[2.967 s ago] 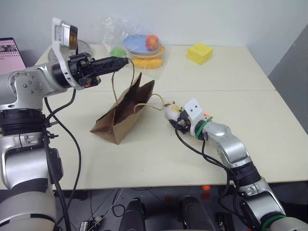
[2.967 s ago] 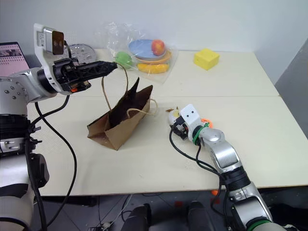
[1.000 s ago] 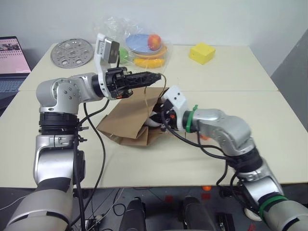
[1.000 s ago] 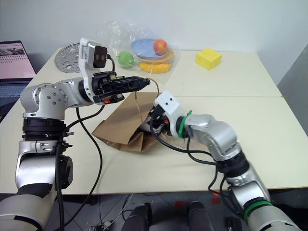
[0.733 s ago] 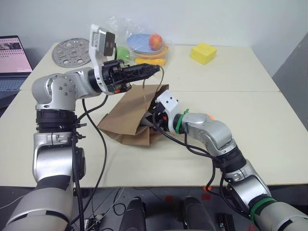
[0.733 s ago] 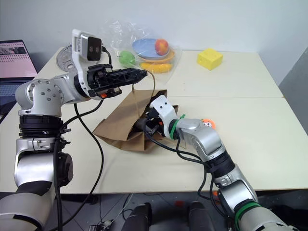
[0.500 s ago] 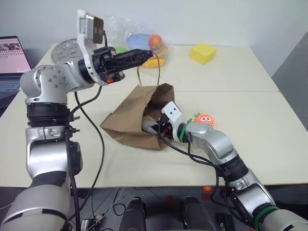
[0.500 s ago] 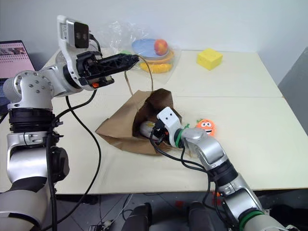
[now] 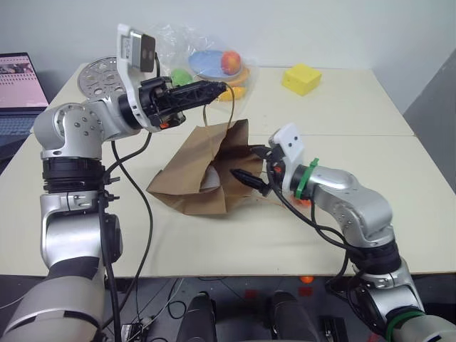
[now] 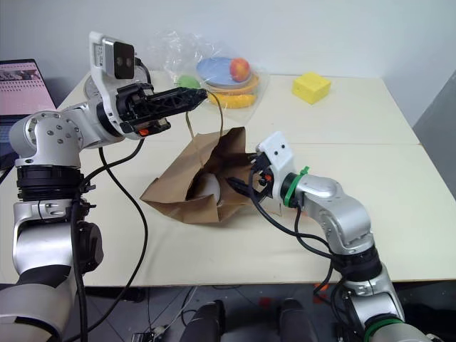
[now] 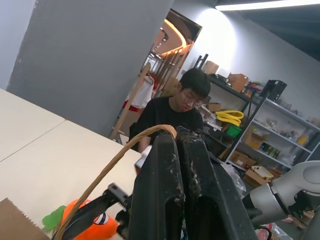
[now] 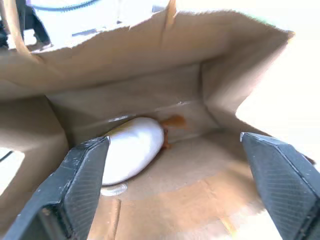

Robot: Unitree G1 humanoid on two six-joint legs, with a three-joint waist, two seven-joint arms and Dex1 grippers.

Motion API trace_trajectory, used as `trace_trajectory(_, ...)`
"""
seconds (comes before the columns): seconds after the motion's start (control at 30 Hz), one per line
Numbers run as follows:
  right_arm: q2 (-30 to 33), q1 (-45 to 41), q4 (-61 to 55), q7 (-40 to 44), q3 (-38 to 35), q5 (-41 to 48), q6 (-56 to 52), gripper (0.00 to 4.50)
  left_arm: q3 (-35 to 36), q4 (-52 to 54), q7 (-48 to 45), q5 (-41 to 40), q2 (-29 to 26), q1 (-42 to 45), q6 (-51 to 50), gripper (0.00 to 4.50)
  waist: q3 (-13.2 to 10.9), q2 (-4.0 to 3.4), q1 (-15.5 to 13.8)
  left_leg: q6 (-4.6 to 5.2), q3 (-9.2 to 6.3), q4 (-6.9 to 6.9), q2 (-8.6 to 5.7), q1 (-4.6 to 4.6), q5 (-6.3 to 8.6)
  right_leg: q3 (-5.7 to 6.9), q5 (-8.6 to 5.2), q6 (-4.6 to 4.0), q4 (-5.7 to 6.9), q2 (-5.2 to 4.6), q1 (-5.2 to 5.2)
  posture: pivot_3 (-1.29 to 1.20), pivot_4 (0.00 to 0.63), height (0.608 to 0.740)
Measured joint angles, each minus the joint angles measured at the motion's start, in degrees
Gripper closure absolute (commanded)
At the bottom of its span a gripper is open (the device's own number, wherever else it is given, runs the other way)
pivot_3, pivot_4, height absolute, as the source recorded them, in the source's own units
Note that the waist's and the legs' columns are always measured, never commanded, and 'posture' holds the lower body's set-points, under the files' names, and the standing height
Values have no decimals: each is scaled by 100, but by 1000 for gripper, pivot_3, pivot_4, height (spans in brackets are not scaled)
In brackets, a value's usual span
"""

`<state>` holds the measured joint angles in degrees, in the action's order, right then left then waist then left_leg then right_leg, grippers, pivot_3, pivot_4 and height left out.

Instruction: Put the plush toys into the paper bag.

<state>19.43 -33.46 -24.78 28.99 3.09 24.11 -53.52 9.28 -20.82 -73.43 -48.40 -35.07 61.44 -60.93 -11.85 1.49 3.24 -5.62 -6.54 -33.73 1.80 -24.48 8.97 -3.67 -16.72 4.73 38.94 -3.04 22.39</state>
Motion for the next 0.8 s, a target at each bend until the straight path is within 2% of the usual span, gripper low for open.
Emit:
trace_trajectory(0.13,304,339,-550,-498,-800,12,-343,36,-45,5,-25,9,1,-72,1,4500,0,1,-8,0,-1,0,0,0,0,1,0,0,0,0,0,0,150,740)
trace_trajectory(0.3,410,1197,-767,-1168,-1222,-314,-446,36,-122,16,-94,31,5,-83,7,4500,0,0,-6,1,2,1,0,0,0,-1,-1,0,-2,0,1,0,150,740)
trace_trajectory(0.47,537,2125,-935,-1310,-1080,-497,-472,36,-134,16,-113,45,-8,-92,7,4500,0,0,18,1,5,1,0,0,0,-6,-3,4,-3,0,2,0,150,740)
trace_trajectory(0.8,-87,2325,-915,-1760,-659,-605,-577,36,-160,103,-101,31,-29,-157,-32,4500,0,0,8,1,9,-3,0,2,0,-11,-11,17,-2,0,0,0,150,740)
